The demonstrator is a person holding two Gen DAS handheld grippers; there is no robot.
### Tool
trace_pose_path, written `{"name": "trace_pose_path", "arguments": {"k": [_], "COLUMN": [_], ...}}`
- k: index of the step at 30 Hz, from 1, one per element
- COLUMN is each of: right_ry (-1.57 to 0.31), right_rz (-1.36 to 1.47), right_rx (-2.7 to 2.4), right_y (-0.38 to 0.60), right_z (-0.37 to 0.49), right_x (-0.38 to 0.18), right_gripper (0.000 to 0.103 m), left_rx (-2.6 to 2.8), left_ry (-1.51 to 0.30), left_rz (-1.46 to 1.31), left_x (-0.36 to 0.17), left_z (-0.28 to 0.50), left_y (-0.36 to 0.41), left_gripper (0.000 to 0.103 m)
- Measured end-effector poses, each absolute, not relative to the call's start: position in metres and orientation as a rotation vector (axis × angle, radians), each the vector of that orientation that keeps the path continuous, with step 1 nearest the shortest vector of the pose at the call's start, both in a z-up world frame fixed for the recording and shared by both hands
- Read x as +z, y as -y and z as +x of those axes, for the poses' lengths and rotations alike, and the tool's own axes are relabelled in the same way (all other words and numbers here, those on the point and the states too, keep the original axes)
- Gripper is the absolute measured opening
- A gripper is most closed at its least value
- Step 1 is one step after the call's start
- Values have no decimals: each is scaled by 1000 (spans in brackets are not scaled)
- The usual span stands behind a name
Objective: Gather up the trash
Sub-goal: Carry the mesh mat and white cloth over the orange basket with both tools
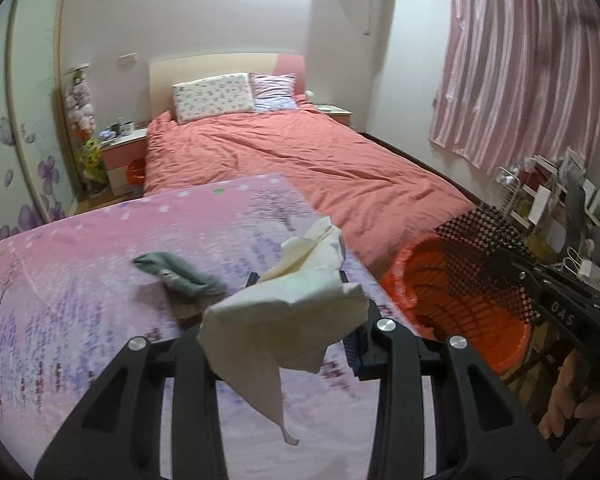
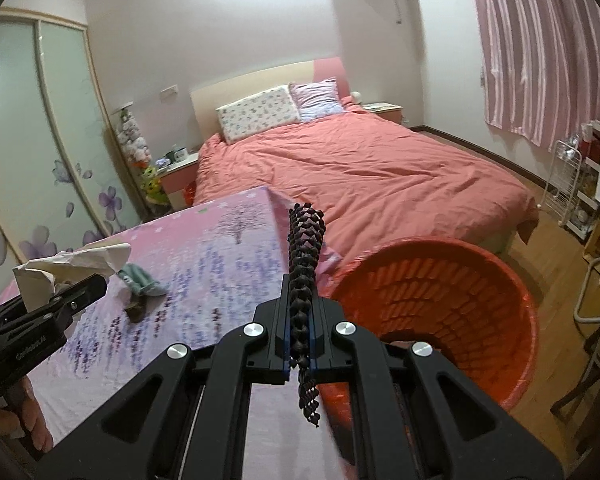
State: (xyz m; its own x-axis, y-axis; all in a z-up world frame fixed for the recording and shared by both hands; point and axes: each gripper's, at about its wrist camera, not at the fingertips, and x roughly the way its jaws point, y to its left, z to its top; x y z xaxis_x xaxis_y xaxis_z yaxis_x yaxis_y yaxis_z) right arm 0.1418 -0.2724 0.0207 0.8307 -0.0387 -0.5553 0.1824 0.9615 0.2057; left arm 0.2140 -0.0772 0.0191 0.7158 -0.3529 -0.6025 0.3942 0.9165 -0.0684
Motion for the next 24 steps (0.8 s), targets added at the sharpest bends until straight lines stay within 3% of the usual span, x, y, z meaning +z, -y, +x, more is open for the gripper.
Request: {"name": "trace_pose_path", "arguments": {"k": [16,19,21,24], "right_ry": [-588,-607,-619,-637], "right_rz": [378,407,419,445], "right_rx": [-217,-220,-225,-233], "right_y": [364,376,383,392], "right_z": [136,142,144,145], "right_x": [-3,-11,-17,-28], "right_gripper": [6,7,13,29], "left_rx": [-689,-710,-706,-698], "left_ry": [-709,-744,-769,-798], "left_rz": [128,123,123,127], "left_x": [-7,-20,-30,-44], "left_z": [208,214,220,225], "left_y": [225,243,251,255], "left_gripper": [38,46,57,64]}}
